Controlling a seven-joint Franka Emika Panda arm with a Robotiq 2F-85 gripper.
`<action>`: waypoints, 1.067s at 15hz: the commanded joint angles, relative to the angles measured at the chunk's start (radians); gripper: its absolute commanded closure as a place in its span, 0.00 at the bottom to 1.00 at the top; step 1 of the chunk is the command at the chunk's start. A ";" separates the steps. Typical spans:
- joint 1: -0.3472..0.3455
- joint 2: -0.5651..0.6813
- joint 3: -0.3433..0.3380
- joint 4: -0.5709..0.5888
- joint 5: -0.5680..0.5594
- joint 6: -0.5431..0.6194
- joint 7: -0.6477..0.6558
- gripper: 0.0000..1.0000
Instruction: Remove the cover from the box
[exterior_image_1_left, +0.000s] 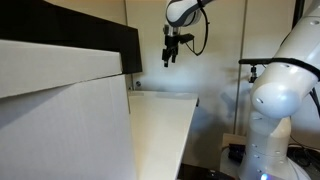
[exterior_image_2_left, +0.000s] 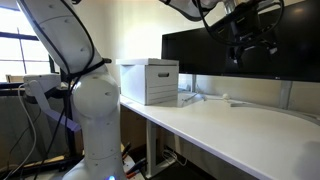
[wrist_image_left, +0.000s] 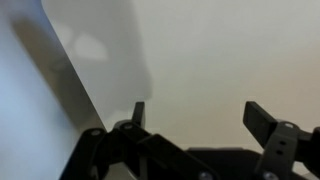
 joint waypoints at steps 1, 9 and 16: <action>0.013 0.004 -0.011 0.011 0.034 -0.036 -0.040 0.00; 0.130 0.002 0.061 0.009 0.215 -0.181 -0.025 0.00; 0.223 -0.085 0.096 -0.007 0.385 -0.354 -0.059 0.00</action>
